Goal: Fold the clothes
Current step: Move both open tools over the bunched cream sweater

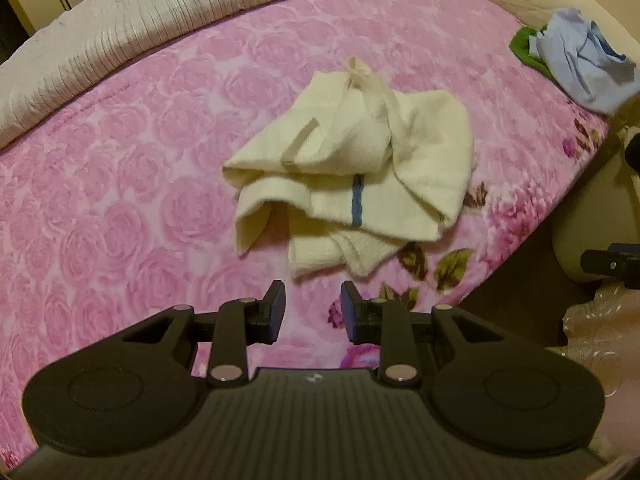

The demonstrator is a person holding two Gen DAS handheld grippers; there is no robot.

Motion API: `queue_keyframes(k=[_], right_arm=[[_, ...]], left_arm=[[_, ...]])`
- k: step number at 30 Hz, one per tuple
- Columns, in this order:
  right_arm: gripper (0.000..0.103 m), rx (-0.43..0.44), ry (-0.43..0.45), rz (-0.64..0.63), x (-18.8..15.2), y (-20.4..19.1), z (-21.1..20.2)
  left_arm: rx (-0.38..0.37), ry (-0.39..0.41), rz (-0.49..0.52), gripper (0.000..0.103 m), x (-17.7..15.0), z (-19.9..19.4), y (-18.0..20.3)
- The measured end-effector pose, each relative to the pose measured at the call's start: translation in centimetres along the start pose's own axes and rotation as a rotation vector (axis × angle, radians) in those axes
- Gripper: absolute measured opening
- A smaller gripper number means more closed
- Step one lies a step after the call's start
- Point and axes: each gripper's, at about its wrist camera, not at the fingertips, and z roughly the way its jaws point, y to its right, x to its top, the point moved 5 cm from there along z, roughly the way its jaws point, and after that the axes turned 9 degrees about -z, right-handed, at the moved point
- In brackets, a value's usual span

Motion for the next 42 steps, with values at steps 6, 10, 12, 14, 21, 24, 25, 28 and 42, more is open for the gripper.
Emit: queue_keyframes(k=[6,10,12,14,21,24,25,28,42], right_arm=[[0.059,-0.008,-0.007,0.014,-1.2,-1.0,0.3],[0.059,-0.007,-0.015,0.021,-1.6,-1.6,0.8],[0.059,-0.003,-0.024,0.019,-1.6,-1.9,1.2],[0.059,0.001,-0.03,0.013,-1.5,-2.3,1.7],[0.059,0.012,0.009,0.002,-0.3,-3.0,3.8],[0.059,-0.002,0.048,0.028,0.6,-2.6,5.5],[0.059,-0.009,0.051,0.035,0.9,-2.4,6.2],[0.059,-0.021,0.044,0.027,1.8,-1.9,8.3],[0.059,-0.054,-0.027,-0.101,5.3,-0.5,14.9]], left_arm=[[-0.013,-0.004,0.011,0.025,-1.0,0.1,-1.0],[-0.009,-0.008,0.006,0.025,-1.5,0.4,-1.9],[-0.007,-0.011,-0.001,0.025,-1.7,0.5,-2.3],[-0.013,-0.008,-0.006,0.025,-1.8,0.6,-2.7],[-0.021,0.006,0.0,0.026,-1.6,1.4,-3.3],[-0.025,0.022,0.02,0.028,-1.5,1.8,-3.3],[-0.025,0.024,0.027,0.028,-1.4,2.0,-3.3],[-0.024,0.018,0.019,0.028,-1.0,3.0,-3.4],[-0.06,0.019,0.068,0.03,5.5,9.9,-1.4]])
